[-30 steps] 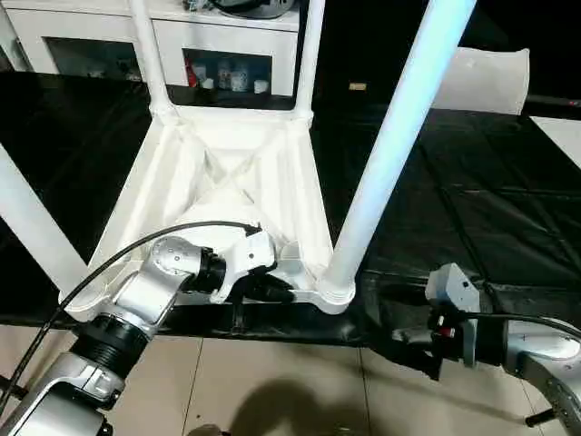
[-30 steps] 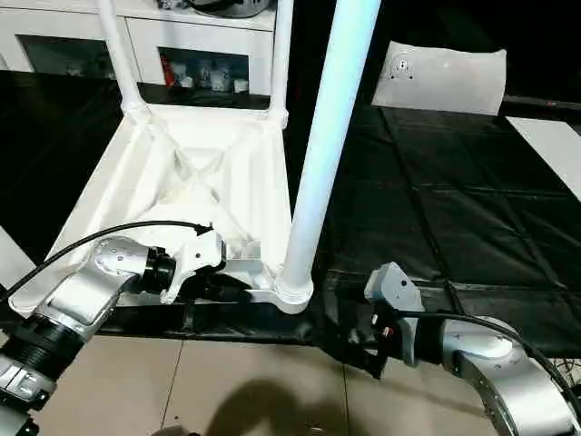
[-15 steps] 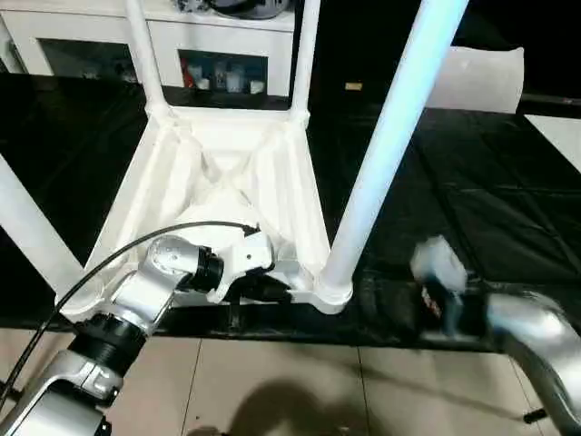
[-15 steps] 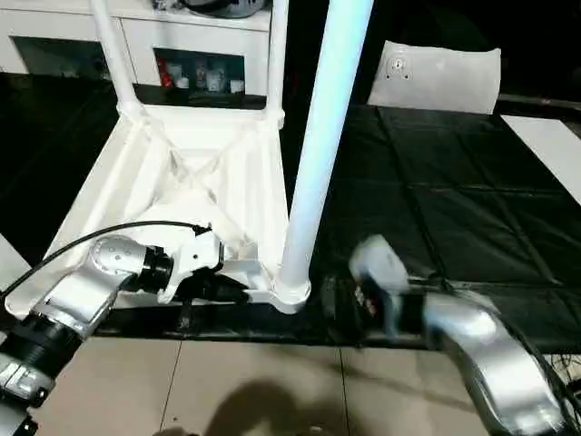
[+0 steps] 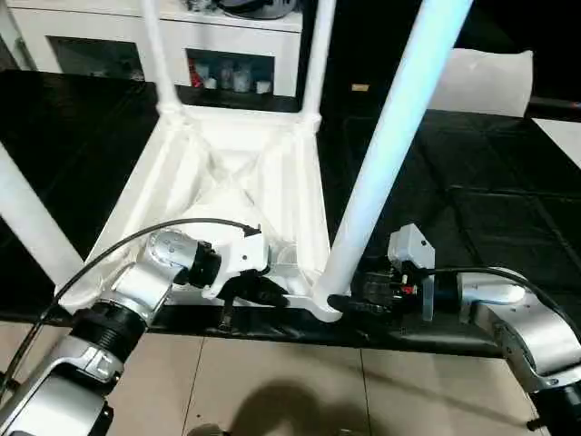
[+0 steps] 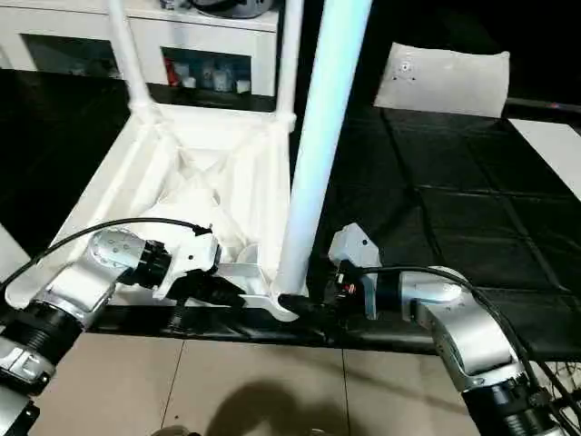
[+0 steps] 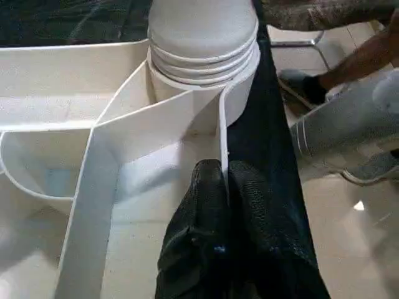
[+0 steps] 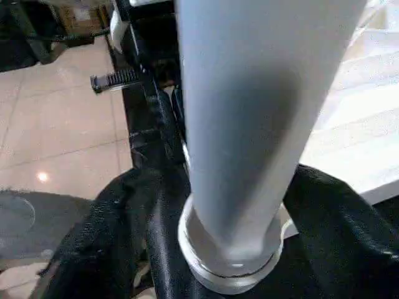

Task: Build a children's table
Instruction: Rotate leg to tighten

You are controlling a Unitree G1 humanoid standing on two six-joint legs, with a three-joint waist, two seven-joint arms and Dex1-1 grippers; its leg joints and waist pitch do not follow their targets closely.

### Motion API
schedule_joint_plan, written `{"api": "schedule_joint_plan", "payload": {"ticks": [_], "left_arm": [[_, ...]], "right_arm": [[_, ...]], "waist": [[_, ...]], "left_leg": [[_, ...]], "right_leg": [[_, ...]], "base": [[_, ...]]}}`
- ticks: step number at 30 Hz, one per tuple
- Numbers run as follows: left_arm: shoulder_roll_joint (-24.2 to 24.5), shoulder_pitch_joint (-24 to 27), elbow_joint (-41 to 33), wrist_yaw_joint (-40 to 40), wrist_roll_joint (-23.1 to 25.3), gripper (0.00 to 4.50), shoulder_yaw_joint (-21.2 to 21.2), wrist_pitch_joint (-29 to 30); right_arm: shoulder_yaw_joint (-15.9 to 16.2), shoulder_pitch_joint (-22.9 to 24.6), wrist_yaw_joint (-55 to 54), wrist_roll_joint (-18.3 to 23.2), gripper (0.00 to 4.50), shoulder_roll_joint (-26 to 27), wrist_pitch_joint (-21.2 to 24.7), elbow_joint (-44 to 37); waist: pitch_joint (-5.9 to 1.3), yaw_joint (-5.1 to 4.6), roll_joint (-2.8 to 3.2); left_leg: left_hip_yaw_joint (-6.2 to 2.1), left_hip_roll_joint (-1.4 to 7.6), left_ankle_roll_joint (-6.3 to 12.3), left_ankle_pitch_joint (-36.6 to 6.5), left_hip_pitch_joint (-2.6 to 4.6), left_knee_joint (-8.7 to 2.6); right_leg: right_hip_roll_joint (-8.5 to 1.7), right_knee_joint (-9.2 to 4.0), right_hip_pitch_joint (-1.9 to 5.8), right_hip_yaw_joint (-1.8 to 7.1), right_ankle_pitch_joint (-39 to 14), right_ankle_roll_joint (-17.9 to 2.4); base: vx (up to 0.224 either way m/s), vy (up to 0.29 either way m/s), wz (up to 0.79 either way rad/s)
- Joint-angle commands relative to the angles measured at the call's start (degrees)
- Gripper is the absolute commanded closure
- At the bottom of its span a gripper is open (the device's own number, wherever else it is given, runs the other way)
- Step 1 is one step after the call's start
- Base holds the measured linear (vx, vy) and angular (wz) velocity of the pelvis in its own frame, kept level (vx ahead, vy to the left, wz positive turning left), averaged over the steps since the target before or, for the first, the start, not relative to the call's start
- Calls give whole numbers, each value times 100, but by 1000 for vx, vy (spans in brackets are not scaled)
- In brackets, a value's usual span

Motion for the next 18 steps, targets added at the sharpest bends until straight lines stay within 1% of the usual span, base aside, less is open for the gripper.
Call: {"api": "schedule_joint_plan", "payload": {"ticks": [1, 2, 4, 6, 7, 8, 9, 11, 12, 13, 18], "left_arm": [[51, -33, 102, -165, 217, 450, -203, -50], [51, -70, 160, -209, 212, 450, -201, -98], [77, -140, 244, -315, 218, 450, -207, -181], [87, -186, 306, -378, 229, 450, -205, -233], [84, -206, 334, -400, 233, 450, -200, -248], [81, -219, 352, -414, 234, 450, -196, -256], [83, -230, 358, -436, 227, 450, -187, -258], [74, -243, 349, -459, 196, 450, -170, -228], [70, -252, 357, -474, 188, 450, -162, -226], [67, -260, 367, -482, 185, 450, -156, -227], [31, -300, 454, -467, 147, 450, -92, -219]], "right_arm": [[110, -77, 156, -23, 134, -21, -65, 89], [135, -144, 226, -41, 144, 1, -124, 218], [235, -307, 393, -106, 161, 62, -246, 492], [300, -413, 497, -150, 178, 111, -327, 669], [324, -458, 531, -177, 188, 142, -364, 747], [338, -486, 551, -198, 197, 164, -389, 799], [365, -528, 562, -232, 204, 204, -435, 881], [403, -582, 584, -258, 222, 247, -478, 979], [425, -618, 603, -271, 232, 273, -507, 1045], [441, -644, 621, -279, 240, 292, -529, 1093], [474, -733, 721, -316, 255, 401, -651, 1310]], "waist": [[-319, -2, -1], [-323, 4, 4], [-308, -7, 17], [-314, -10, 12], [-298, -9, 5], [-300, -5, 10], [-292, -1, 13], [-285, -3, 7], [-262, -3, 8], [-264, -7, 9], [-228, -19, 3]], "left_leg": [[-63, 211, 126, -998, 54, -424], [-63, 218, 125, -988, 60, -424], [-56, 203, 144, -962, 44, -421], [-58, 206, 154, -928, 48, -419], [-54, 199, 175, -931, 44, -419], [-56, 203, 174, -925, 50, -425], [-51, 207, 181, -940, 61, -424], [-57, 213, 164, -951, 57, -436], [-56, 217, 160, -1011, 65, -445], [-62, 217, 142, -1070, 56, -448], [-67, 218, 121, -1200, 62, -466]], "right_leg": [[-473, -493, 264, 314, -1332, -1030], [-474, -488, 263, 314, -1296, -1044], [-464, -477, 254, 313, -1125, -1106], [-467, -458, 263, 314, -1002, -1167], [-467, -465, 262, 314, -997, -1180], [-468, -466, 268, 314, -999, -1179], [-472, -470, 250, 313, -1004, -1201], [-470, -460, 257, 310, -1018, -1205], [-466, -475, 240, 310, -1098, -1197], [-477, -478, 253, 309, -1192, -1189], [-480, -513, 232, 314, -1435, -1138]], "base": [[0, 0, 0], [0, 0, 0], [0, 0, 0], [0, 0, 0], [0, 0, 0], [0, 0, 0], [0, 0, 0], [0, 0, 0], [0, 0, 0], [0, 0, 0], [0, 0, 0]]}}
